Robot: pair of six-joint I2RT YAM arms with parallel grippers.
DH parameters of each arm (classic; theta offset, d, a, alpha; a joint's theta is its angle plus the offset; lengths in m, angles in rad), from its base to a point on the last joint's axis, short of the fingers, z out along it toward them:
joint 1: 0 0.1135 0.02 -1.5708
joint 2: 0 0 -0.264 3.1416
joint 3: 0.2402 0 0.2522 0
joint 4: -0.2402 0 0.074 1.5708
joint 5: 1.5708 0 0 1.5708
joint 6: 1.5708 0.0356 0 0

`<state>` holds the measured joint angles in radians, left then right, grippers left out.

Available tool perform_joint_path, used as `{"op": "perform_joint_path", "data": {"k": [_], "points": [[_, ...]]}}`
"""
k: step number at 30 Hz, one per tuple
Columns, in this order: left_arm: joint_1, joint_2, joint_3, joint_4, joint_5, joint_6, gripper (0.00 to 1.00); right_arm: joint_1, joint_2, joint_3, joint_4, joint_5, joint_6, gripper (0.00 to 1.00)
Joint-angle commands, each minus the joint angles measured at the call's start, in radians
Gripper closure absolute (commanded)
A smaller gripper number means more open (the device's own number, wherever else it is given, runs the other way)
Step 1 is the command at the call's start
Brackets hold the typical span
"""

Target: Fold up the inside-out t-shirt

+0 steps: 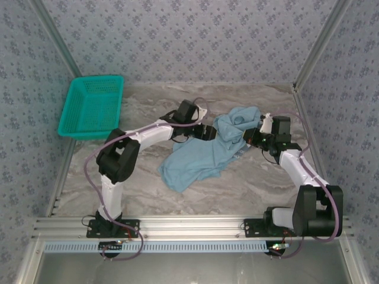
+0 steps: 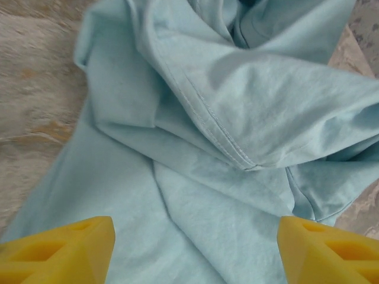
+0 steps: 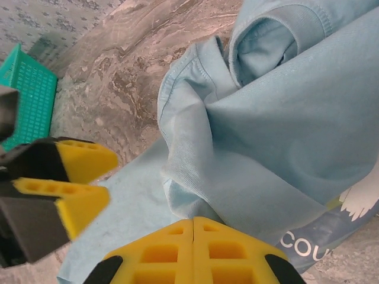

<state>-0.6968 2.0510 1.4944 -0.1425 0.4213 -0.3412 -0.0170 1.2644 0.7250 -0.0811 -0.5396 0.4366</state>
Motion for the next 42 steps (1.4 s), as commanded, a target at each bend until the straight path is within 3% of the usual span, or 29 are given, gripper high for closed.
{"op": "perform_joint_path", "data": {"k": [1,7,11,14,18,22,25,31,37,38,39,42], "points": [[-0.036,0.06,0.073,0.044,-0.005,0.045,0.27,-0.023,0.0,-0.01,0.019,-0.031,0.034,1.0],[-0.055,0.164,0.186,-0.001,0.006,0.079,0.26,-0.065,-0.046,-0.026,-0.044,0.06,0.054,1.0],[-0.057,0.221,0.279,-0.068,0.026,0.065,0.31,-0.066,-0.077,-0.023,-0.142,0.248,0.031,1.0],[-0.062,0.196,0.249,-0.092,0.019,0.044,0.36,-0.043,-0.097,-0.012,-0.185,0.429,0.005,1.0],[-0.07,0.089,0.124,-0.056,-0.032,-0.011,0.31,0.035,-0.087,0.024,-0.245,0.56,-0.056,0.78],[-0.081,-0.009,0.021,-0.028,-0.086,-0.063,0.28,0.224,-0.096,0.061,-0.234,0.706,-0.187,0.54],[-0.074,-0.082,-0.074,-0.018,-0.166,-0.11,0.29,0.351,-0.055,0.097,-0.23,0.778,-0.296,0.45],[-0.03,-0.222,-0.273,0.056,-0.256,-0.171,0.29,0.454,0.161,0.207,-0.26,0.862,-0.375,0.32],[-0.051,-0.228,-0.328,0.143,-0.218,-0.199,0.29,0.462,0.38,0.299,-0.232,0.946,-0.389,0.35],[-0.061,-0.224,-0.331,0.162,-0.211,-0.195,0.29,0.455,0.408,0.316,-0.23,0.972,-0.39,0.4],[-0.079,-0.218,-0.334,0.19,-0.204,-0.184,0.29,0.442,0.432,0.337,-0.23,0.988,-0.396,0.53],[-0.134,-0.188,-0.319,0.253,-0.194,-0.128,0.29,0.397,0.423,0.376,-0.264,0.928,-0.376,0.81]]}}
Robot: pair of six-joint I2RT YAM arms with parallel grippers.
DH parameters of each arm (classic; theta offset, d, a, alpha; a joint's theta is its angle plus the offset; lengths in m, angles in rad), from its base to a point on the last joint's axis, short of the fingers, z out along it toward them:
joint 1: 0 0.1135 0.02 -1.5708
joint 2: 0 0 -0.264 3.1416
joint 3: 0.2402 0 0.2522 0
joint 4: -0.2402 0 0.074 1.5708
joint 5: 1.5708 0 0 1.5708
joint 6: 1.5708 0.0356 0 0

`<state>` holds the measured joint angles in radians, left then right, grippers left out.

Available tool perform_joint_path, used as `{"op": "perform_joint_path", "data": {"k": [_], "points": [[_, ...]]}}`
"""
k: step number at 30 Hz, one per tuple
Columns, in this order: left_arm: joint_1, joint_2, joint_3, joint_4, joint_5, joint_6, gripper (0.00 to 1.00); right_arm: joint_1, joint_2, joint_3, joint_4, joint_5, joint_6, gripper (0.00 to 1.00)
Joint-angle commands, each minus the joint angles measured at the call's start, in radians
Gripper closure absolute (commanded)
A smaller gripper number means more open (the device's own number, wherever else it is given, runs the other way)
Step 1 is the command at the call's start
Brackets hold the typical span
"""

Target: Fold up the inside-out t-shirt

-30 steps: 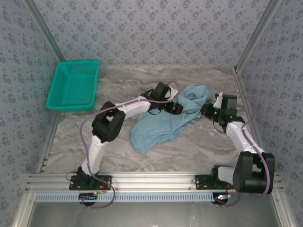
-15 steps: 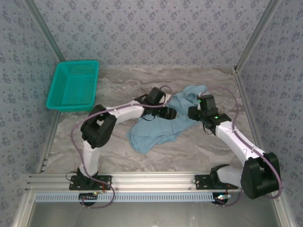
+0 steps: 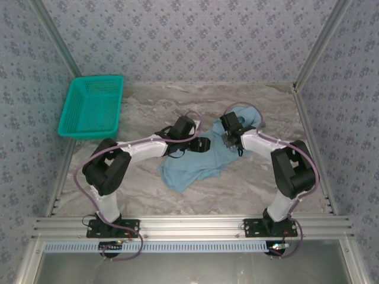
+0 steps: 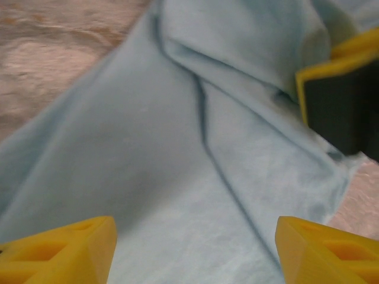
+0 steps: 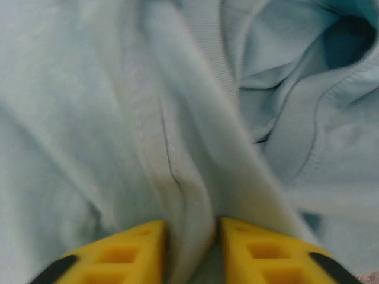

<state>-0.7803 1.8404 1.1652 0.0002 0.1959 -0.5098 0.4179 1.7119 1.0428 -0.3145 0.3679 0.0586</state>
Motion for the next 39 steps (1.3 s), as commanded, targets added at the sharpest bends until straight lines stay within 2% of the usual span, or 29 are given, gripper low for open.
{"op": "perform_joint_path", "data": {"k": [1,4,7,10,13,15,18,20,22,25,30,32,34,36,39], "points": [[-0.068,0.036,0.024,0.123,0.031,0.068,0.29,-0.062,-0.056,0.055,-0.033,-0.04,0.019,0.87],[-0.117,0.105,0.092,0.123,0.023,0.142,0.29,-0.164,-0.171,0.003,0.003,-0.324,0.119,0.98],[-0.148,0.189,0.196,0.082,0.024,0.194,0.29,-0.257,-0.245,-0.042,0.037,-0.547,0.198,1.0],[-0.171,0.274,0.3,0.027,0.013,0.226,0.29,-0.307,-0.28,-0.065,0.056,-0.641,0.254,1.0],[-0.181,0.345,0.383,-0.022,-0.009,0.244,0.34,-0.35,-0.297,-0.079,0.076,-0.688,0.291,1.0],[-0.182,0.367,0.403,-0.021,-0.013,0.246,0.46,-0.373,-0.306,-0.085,0.087,-0.709,0.306,1.0],[-0.176,0.357,0.4,-0.027,-0.027,0.265,0.73,-0.405,-0.327,-0.095,0.104,-0.726,0.335,1.0],[-0.164,0.291,0.333,-0.017,-0.024,0.285,0.92,-0.423,-0.355,-0.105,0.119,-0.744,0.363,1.0],[-0.144,0.174,0.23,0.002,-0.032,0.3,1.0,-0.429,-0.384,-0.111,0.107,-0.755,0.375,1.0],[-0.108,-0.063,0.035,-0.003,-0.049,0.336,1.0,-0.441,-0.445,-0.135,0.088,-0.812,0.409,1.0],[-0.069,-0.366,-0.216,-0.192,-0.167,0.372,1.0,-0.428,-0.515,-0.223,0.144,-0.934,0.508,1.0],[-0.061,-0.44,-0.309,-0.221,-0.16,0.353,1.0,-0.412,-0.525,-0.292,0.244,-0.982,0.582,1.0],[-0.061,-0.473,-0.372,-0.213,-0.095,0.341,0.99,-0.395,-0.519,-0.329,0.281,-1.008,0.612,1.0],[-0.06,-0.471,-0.407,-0.175,0.003,0.341,0.87,-0.379,-0.511,-0.34,0.269,-1.011,0.591,1.0],[-0.064,-0.442,-0.385,-0.098,0.144,0.381,0.58,-0.359,-0.498,-0.336,0.219,-0.996,0.515,1.0]]}}
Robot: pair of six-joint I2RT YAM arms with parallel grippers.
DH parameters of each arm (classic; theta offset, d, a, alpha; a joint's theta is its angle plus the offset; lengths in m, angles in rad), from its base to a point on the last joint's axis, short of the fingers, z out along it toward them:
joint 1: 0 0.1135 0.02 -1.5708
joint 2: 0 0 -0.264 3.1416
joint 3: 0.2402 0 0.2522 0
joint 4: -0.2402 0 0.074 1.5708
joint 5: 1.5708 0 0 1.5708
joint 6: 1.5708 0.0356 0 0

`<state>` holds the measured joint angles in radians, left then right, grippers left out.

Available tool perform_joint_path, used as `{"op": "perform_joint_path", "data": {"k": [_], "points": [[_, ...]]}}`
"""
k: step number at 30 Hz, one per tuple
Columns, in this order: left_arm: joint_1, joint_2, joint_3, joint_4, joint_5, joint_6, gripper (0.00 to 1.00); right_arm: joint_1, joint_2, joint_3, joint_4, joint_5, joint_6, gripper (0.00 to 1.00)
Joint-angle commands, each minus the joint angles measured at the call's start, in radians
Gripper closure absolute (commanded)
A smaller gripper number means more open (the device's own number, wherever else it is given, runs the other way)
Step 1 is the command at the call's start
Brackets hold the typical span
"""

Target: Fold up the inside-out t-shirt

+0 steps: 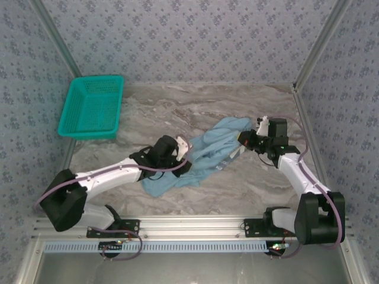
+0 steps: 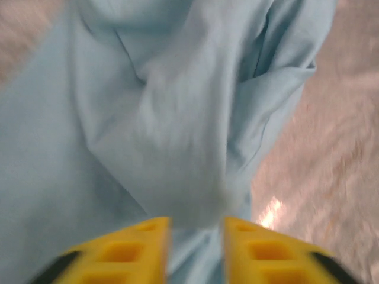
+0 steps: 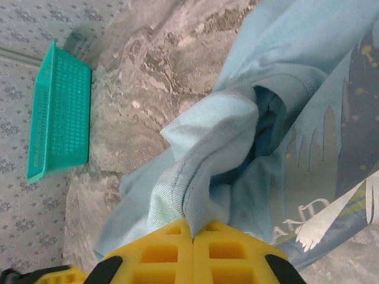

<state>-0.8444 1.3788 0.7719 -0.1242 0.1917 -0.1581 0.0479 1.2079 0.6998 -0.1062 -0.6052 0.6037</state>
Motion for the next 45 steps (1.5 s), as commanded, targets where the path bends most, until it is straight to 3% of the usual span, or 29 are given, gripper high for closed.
{"op": "perform_joint_path", "data": {"k": [1,4,9,11,15,23,31,35,37,39,41,45], "points": [[0.001,0.028,0.022,0.057,0.167,0.042,0.51,0.014,0.011,0.009,-0.002,-0.021,-0.05,1.0],[-0.001,0.077,0.096,0.121,0.16,0.071,0.39,0.017,0.022,0.01,-0.015,-0.024,-0.08,1.0],[-0.045,0.282,0.323,0.056,0.052,0.152,0.36,0.02,0.023,0.024,-0.019,-0.036,-0.091,1.0],[-0.063,0.355,0.399,0.027,0.005,0.19,0.36,0.02,0.022,0.034,-0.032,-0.043,-0.1,1.0],[-0.067,0.47,0.523,-0.061,0.026,0.253,0.38,0.014,0.019,0.042,-0.048,-0.053,-0.11,1.0],[-0.06,0.554,0.609,-0.184,0.02,0.324,0.43,0.002,0.015,0.062,-0.08,-0.04,-0.141,1.0],[-0.031,0.56,0.59,-0.159,0.057,0.306,0.62,0.0,0.021,0.081,-0.104,-0.014,-0.18,1.0],[-0.009,0.554,0.583,-0.112,0.131,0.262,0.82,0.001,0.022,0.086,-0.133,0.02,-0.207,1.0],[0.007,0.535,0.573,-0.073,0.176,0.216,0.89,0.001,0.024,0.098,-0.152,0.07,-0.207,1.0],[0.027,0.488,0.539,-0.008,0.266,0.157,0.95,0.017,0.034,0.135,-0.229,0.2,-0.231,0.99],[0.048,0.44,0.496,0.063,0.363,0.092,1.0,0.043,0.057,0.178,-0.286,0.323,-0.263,0.94],[0.08,0.388,0.426,0.184,0.496,-0.069,1.0,0.134,0.127,0.288,-0.38,0.505,-0.327,0.65]]}}
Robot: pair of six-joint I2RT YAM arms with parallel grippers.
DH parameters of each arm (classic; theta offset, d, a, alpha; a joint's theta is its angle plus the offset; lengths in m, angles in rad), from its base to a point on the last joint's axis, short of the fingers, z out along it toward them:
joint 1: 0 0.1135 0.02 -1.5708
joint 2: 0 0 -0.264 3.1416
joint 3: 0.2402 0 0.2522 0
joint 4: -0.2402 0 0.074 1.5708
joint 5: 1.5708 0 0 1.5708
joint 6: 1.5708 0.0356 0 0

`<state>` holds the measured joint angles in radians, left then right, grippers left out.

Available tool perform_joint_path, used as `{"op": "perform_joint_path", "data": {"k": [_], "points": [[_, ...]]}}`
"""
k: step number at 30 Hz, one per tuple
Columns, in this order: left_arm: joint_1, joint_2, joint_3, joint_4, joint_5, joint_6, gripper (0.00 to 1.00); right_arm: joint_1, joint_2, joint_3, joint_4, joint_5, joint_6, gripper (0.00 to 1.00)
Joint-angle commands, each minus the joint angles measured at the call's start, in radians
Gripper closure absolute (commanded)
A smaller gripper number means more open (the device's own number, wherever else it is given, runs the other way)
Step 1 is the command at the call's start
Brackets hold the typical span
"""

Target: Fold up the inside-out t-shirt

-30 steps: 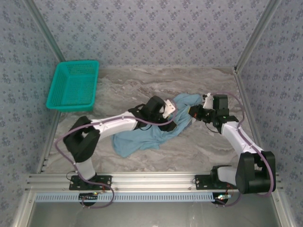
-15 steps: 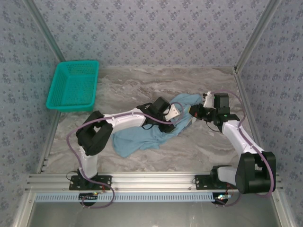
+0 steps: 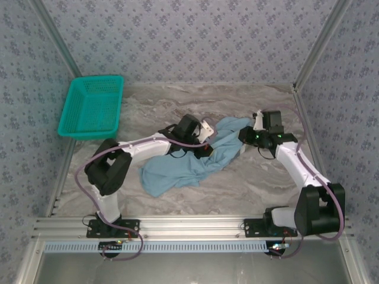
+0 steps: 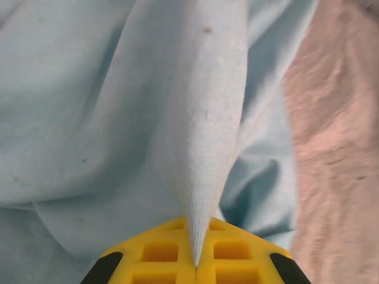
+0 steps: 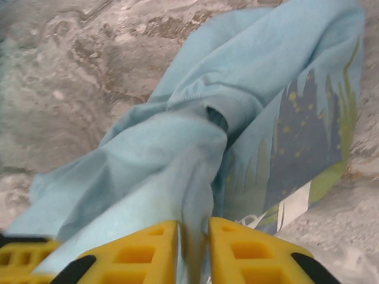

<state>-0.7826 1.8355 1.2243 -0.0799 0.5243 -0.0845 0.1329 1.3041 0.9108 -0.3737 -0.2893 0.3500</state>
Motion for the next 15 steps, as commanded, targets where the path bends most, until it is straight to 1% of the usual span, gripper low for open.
{"op": "perform_joint_path", "data": {"k": [1,2,3,4,8,9,11,13,15], "points": [[0.023,-0.078,-0.044,0.173,0.178,-0.182,1.0,0.073,0.032,0.106,-0.141,0.232,-0.103,0.6],[0.028,-0.087,-0.061,0.201,0.188,-0.216,1.0,0.093,0.018,0.118,-0.162,0.277,-0.131,0.56],[0.031,-0.093,-0.071,0.214,0.192,-0.244,1.0,0.107,-0.005,0.117,-0.165,0.29,-0.157,0.55],[0.036,-0.099,-0.081,0.231,0.191,-0.272,1.0,0.124,-0.046,0.099,-0.155,0.277,-0.19,0.54],[0.053,-0.099,-0.095,0.268,0.186,-0.368,1.0,0.195,-0.244,-0.044,-0.046,0.103,-0.201,0.51],[0.058,-0.095,-0.091,0.271,0.187,-0.387,1.0,0.221,-0.282,-0.081,-0.012,0.059,-0.196,0.51],[0.063,-0.086,-0.081,0.265,0.189,-0.411,1.0,0.278,-0.322,-0.143,0.044,0.03,-0.177,0.54],[0.067,-0.081,-0.073,0.262,0.196,-0.431,1.0,0.329,-0.322,-0.19,0.093,0.009,-0.162,0.59],[0.07,-0.082,-0.066,0.262,0.202,-0.445,1.0,0.356,-0.295,-0.232,0.156,-0.017,-0.136,0.62]]}}
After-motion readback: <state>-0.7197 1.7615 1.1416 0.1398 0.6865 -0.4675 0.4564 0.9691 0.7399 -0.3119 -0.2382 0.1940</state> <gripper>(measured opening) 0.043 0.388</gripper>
